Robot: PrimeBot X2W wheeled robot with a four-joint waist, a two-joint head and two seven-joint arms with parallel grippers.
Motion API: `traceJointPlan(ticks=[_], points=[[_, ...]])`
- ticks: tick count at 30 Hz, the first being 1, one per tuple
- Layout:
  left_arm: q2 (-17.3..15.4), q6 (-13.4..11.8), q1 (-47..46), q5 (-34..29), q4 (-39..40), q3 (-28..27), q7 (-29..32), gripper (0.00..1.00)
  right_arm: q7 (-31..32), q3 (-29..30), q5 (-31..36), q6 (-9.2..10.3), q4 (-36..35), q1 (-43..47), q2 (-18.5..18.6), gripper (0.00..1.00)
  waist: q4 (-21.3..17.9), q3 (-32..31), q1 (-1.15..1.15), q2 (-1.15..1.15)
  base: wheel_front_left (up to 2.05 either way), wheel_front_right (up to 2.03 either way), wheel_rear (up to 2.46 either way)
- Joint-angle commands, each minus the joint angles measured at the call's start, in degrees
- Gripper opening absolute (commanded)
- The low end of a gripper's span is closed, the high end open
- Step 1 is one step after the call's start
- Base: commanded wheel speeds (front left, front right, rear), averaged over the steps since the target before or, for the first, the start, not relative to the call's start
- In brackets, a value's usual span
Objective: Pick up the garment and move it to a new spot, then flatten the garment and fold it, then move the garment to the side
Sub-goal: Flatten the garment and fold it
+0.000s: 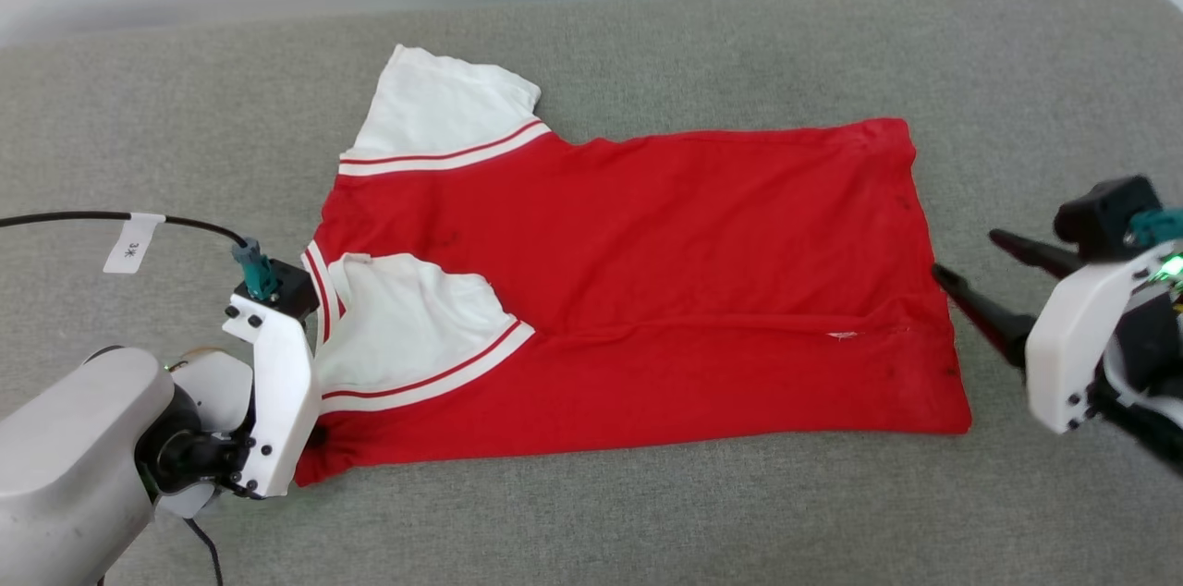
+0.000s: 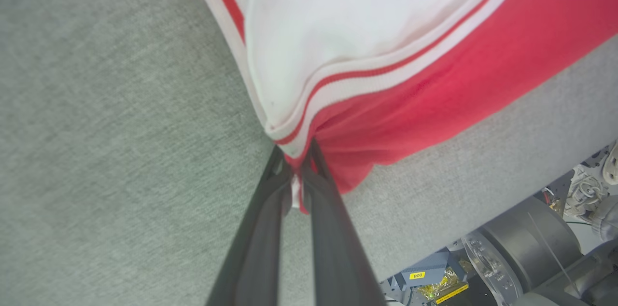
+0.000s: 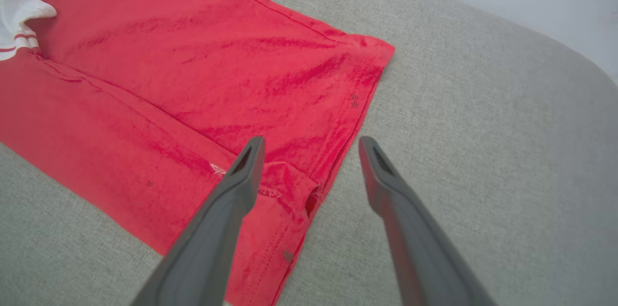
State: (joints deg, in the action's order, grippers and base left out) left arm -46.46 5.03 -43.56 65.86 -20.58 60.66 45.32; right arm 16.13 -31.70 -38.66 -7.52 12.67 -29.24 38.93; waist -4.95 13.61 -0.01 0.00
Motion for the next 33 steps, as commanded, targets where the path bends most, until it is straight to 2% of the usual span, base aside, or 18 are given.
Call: traceJointPlan(ticks=[1,4,10,13,18,23,26,30,31,33], points=[[-0.1,0.3,1.2,0.1,-0.4,0.5,-0.2,0.0,1.6,-0.2,-0.9,0.06,-0.7,-1.8,1.0,1.0,0.2,-1.0,0.01,0.0,0.0,0.0,0.0],[-1.2,0.8,0.6,0.3,0.8,-0.1,-1.0,0.0,8.2,-2.3,-2.9,0.06,-2.4,-4.3,4.3,1.0,0.4,-1.9,0.01,0.0,0.0,0.0,0.0],[-2.5,1.2,-0.1,-0.3,4.2,-0.3,-1.6,0.0,26.7,-7.8,-10.1,0.06,-5.2,-7.9,10.4,1.0,1.3,-1.8,0.01,0.0,0.0,0.0,0.0],[-2.5,0.8,-0.5,-0.8,5.6,-0.3,-1.8,0.0,32.3,-8.9,-12.5,0.06,-5.0,-8.7,10.9,1.0,1.9,-0.9,0.01,0.0,0.0,0.0,0.0],[-1.7,0.5,-1.3,-2.0,7.3,0.1,-2.1,0.0,35.8,-9.5,-14.4,0.06,-1.7,-7.4,7.7,1.0,2.9,1.0,0.01,0.0,0.0,0.0,0.0],[-1.2,0.5,-2.1,-2.7,8.1,0.3,-2.0,0.0,33.8,-9.4,-14.5,0.06,3.8,-5.1,2.4,1.0,3.8,2.7,0.01,0.0,0.0,0.0,0.0],[-1.0,0.6,-2.4,-3.0,8.1,0.3,-2.3,0.0,32.5,-11.4,-14.0,0.05,6.6,-2.9,-0.8,1.0,4.1,3.4,0.01,0.0,0.0,0.0,0.0],[-1.1,0.8,-1.8,-2.8,7.7,0.4,-2.7,0.0,30.9,-13.8,-14.3,-0.03,8.1,-2.5,-2.7,1.0,4.0,3.5,0.01,0.0,0.0,0.0,0.0],[-1.2,0.8,-1.3,-2.6,7.5,0.4,-2.8,0.0,30.1,-14.0,-14.4,-0.03,7.9,-3.1,-2.6,0.0,3.7,3.2,0.01,0.0,0.0,0.0,0.0],[-1.6,0.8,-0.5,-2.2,7.2,0.5,-3.0,0.0,28.9,-14.0,-14.9,-0.03,7.3,-4.5,-1.5,0.0,3.3,2.2,0.01,0.0,0.0,0.0,0.0]])
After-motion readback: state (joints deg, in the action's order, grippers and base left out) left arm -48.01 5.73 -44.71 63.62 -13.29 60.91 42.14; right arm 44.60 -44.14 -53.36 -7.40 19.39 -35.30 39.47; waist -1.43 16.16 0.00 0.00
